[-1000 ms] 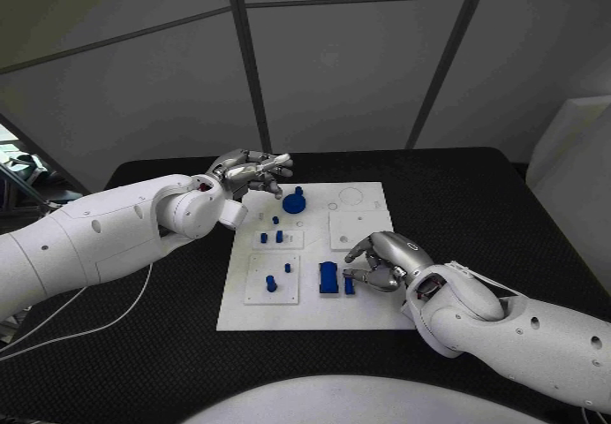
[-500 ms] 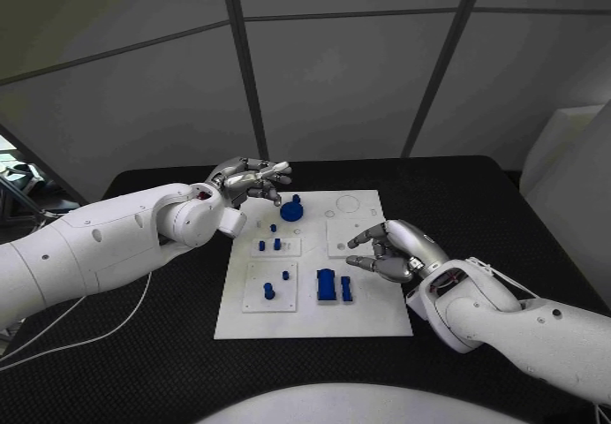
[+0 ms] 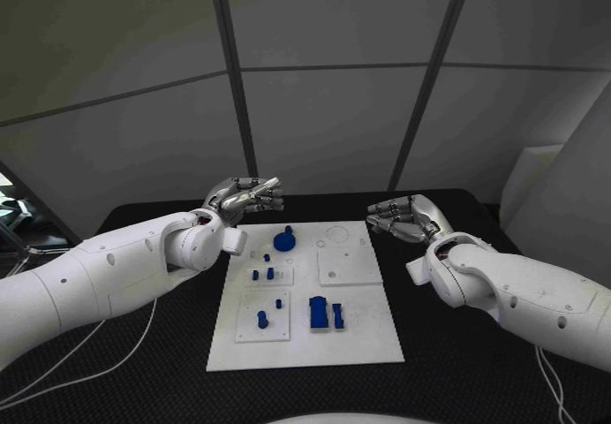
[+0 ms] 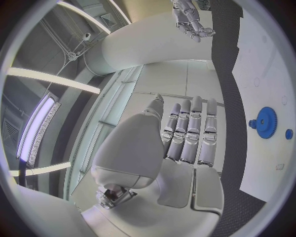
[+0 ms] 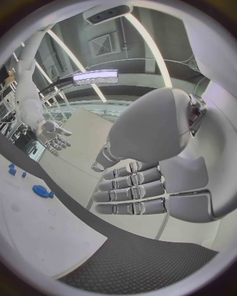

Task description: Assemble the parts on the task board

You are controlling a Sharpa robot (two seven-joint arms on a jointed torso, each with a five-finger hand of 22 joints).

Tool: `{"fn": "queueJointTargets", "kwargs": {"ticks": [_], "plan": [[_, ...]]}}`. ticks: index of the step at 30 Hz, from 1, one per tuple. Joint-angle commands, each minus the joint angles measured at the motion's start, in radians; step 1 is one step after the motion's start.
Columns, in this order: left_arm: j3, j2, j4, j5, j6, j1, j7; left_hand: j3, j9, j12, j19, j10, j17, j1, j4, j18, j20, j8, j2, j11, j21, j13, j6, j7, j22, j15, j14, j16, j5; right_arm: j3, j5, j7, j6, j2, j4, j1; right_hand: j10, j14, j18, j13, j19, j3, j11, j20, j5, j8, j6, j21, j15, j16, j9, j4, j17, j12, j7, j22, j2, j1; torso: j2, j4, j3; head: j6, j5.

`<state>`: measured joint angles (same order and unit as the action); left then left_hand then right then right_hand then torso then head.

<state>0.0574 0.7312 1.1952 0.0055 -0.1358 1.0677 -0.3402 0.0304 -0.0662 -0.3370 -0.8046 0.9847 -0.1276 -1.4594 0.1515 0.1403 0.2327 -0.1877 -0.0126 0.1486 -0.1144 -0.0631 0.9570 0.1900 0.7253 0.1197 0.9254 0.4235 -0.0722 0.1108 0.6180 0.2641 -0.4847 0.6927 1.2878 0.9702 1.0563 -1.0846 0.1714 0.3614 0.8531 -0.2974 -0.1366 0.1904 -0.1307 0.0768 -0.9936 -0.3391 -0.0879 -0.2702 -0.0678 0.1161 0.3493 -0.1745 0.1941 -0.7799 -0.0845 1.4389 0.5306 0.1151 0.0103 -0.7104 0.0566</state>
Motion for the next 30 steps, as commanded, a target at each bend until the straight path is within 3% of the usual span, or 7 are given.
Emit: {"fn": "queueJointTargets", "kwargs": {"ticks": [1,15,16,19,27,28,30], "plan": [[0.001,-0.019,-0.030,0.093,-0.075,-0.003,-0.099,-0.008,0.001,0.039,0.043,0.013,0.030,-0.014,0.003,0.041,0.021,0.017,0.003,0.002,0.046,0.001,0.006,-0.001,-0.055,0.015,-0.014,-0.087,-0.003,0.002,-0.276,0.126,0.130,-0.042,-0.082,0.014,0.002,-0.013,0.010,-0.088,0.011,-0.005,-0.011,0.020,0.002,-0.012,0.013,0.071,-0.007,0.064,0.001,-0.008,-0.050,0.043,-0.002,0.070,-0.003,-0.016,-0.016,0.0121,0.0065,0.029,0.001],[0.001,-0.080,-0.105,0.167,-0.177,-0.021,-0.173,-0.055,0.001,0.203,0.175,-0.023,0.064,0.009,0.003,0.041,0.057,0.105,-0.004,0.033,0.049,0.001,-0.014,-0.010,-0.237,0.052,-0.035,-0.309,-0.004,0.002,-0.333,0.150,0.216,-0.144,-0.257,0.026,-0.027,0.036,0.012,-0.298,0.066,0.117,-0.035,0.064,0.004,-0.014,0.068,0.279,-0.057,0.209,0.003,-0.070,-0.263,0.111,0.008,0.363,0.051,-0.079,-0.028,0.0081,0.0042,0.067,0.021],[0.000,-0.075,-0.100,0.123,-0.127,-0.021,-0.116,-0.030,0.066,0.240,0.360,-0.307,0.128,0.440,-0.043,-0.036,-0.029,0.188,0.013,-0.023,0.114,0.063,-0.295,-0.066,-0.382,-0.002,-0.306,-0.341,0.072,0.001,-0.286,0.111,0.163,-0.137,-0.247,0.023,-0.334,0.348,-0.052,-0.361,-0.211,0.165,0.018,-0.013,0.043,-0.077,0.339,0.339,-0.011,0.270,0.068,-0.116,-0.349,0.175,-0.052,0.479,0.085,-0.486,-0.027,0.0110,0.0064,0.066,0.012],[-0.002,-0.071,-0.085,0.119,-0.143,-0.021,-0.118,-0.030,0.066,0.251,0.406,-0.376,0.128,0.542,-0.052,-0.031,-0.049,0.188,0.013,-0.034,0.114,0.063,-0.361,-0.077,-0.417,-0.011,-0.363,-0.351,0.072,-0.002,-0.295,0.116,0.149,-0.131,-0.231,0.025,-0.404,0.421,-0.052,-0.361,-0.271,0.180,0.028,-0.029,0.050,-0.077,0.406,0.339,-0.004,0.270,0.068,-0.116,-0.349,0.175,-0.065,0.514,0.085,-0.579,-0.024,0.0032,0.0054,0.069,0.008],[-0.017,-0.038,0.044,0.084,-0.281,-0.020,-0.135,-0.030,0.066,0.337,0.520,-0.551,0.128,0.804,-0.080,-0.034,-0.102,0.188,0.013,-0.067,0.114,0.063,-0.532,-0.109,-0.505,-0.042,-0.524,-0.423,0.072,-0.031,-0.382,0.153,0.032,-0.072,-0.093,0.039,-0.587,0.607,-0.079,-0.361,-0.434,0.213,0.058,-0.074,0.131,-0.077,0.571,0.339,0.088,0.270,0.068,-0.116,-0.349,0.175,-0.101,0.589,0.085,-0.819,-0.003,-0.0646,-0.0036,0.093,-0.029],[-0.020,-0.031,0.068,0.077,-0.307,-0.020,-0.139,-0.030,0.066,0.337,0.531,-0.567,0.128,0.828,-0.151,-0.140,-0.107,0.188,0.013,-0.070,0.114,0.063,-0.547,-0.112,-0.513,-0.045,-0.539,-0.423,0.072,-0.037,-0.398,0.160,0.011,-0.061,-0.067,0.042,-0.605,0.625,-0.079,-0.361,-0.450,0.216,0.061,-0.079,0.131,-0.077,0.588,0.339,0.088,0.270,0.068,-0.116,-0.349,0.175,-0.105,0.596,0.085,-0.843,0.000,-0.0741,-0.0048,0.096,-0.034],[-0.027,-0.017,0.124,0.062,-0.366,-0.019,-0.146,-0.030,0.066,0.337,0.550,-0.596,0.128,0.872,-0.151,-0.140,-0.116,0.188,0.013,-0.076,0.114,0.063,-0.576,-0.118,-0.528,-0.120,-0.566,-0.423,0.072,-0.049,-0.436,0.177,-0.039,-0.036,-0.008,0.049,-0.640,0.661,-0.083,-0.361,-0.481,0.222,0.137,-0.087,0.131,-0.077,0.618,0.339,0.088,0.270,0.068,-0.116,-0.349,0.175,-0.112,0.610,0.085,-0.888,0.006,-0.0906,-0.0070,0.102,-0.043]]}}
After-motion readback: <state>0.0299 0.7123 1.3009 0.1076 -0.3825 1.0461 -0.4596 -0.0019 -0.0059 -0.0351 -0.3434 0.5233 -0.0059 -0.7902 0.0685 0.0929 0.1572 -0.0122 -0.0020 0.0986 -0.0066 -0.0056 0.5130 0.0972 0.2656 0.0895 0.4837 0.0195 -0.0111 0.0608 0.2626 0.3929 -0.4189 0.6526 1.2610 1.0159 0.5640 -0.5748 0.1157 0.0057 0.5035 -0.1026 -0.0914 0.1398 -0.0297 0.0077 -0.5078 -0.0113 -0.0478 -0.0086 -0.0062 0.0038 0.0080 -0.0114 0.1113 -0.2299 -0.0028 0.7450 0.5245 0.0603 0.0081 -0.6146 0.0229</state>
